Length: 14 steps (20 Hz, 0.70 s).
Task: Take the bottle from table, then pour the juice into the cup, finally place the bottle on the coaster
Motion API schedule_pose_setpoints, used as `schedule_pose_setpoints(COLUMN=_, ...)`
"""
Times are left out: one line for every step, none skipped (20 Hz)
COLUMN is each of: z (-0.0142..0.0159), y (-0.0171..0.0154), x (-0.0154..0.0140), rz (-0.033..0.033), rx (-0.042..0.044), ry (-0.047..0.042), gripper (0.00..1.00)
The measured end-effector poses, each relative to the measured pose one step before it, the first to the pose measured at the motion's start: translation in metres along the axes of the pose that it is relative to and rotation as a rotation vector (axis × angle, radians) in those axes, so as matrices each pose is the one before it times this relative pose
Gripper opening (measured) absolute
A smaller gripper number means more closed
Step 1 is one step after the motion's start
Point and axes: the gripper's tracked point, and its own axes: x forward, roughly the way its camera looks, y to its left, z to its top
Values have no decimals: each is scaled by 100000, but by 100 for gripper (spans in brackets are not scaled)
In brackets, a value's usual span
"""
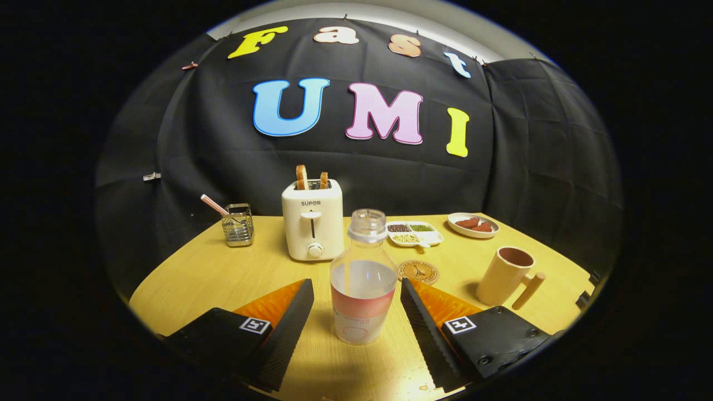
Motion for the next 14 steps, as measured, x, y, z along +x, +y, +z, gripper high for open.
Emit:
schedule_pose_setpoints(z=-242, y=-186, x=649, rz=-1005, rx=-593, ry=-201, gripper=97)
schedule_pose_setpoints(z=-325, y=-86, x=563, rz=-378, rx=-883, ry=-52, gripper=97)
schedule_pose_setpoints(z=-515, y=-81, x=463, rz=232, rx=-771, ry=484, gripper=97)
schedule_pose_setpoints(z=-481, y=-96, x=387, rz=730, rx=-840, ry=279, gripper=97)
schedule_pose_setpoints(z=-270, y=-140, x=214, rz=650, rx=-1031, ry=-606, gripper=97)
schedule_pose_setpoints(z=155, y=-82, x=98, rz=307, rx=-866, ry=-1473, gripper=97)
schedule_pose_setpoints(z=172, y=-209, x=254, rz=-208, rx=-440, ry=-1019, gripper=97)
schedule_pose_setpoints(z=49, y=-117, x=213, rz=25, rx=66, ry=-493, gripper=97)
schedule_pose_setpoints(z=-118, y=-102, x=275, rz=-294, rx=-184, ry=6, gripper=97)
schedule_pose_setpoints(z=99, y=2, x=-36, rz=56, rx=-317, ry=-677, gripper=94)
schedule_pose_setpoints(z=81, y=136, x=186, rz=181, rx=-166, ry=-926, gripper=90)
schedule_pose_setpoints(z=-25, y=-129, x=68, rz=-144, rx=-159, ry=-394, gripper=82)
schedule_pose_setpoints(z=58, y=82, x=-111, rz=195, rx=14, ry=-320, gripper=82)
schedule_pose_setpoints(z=80, y=129, x=37, rz=921, rx=199, ry=150, gripper=81)
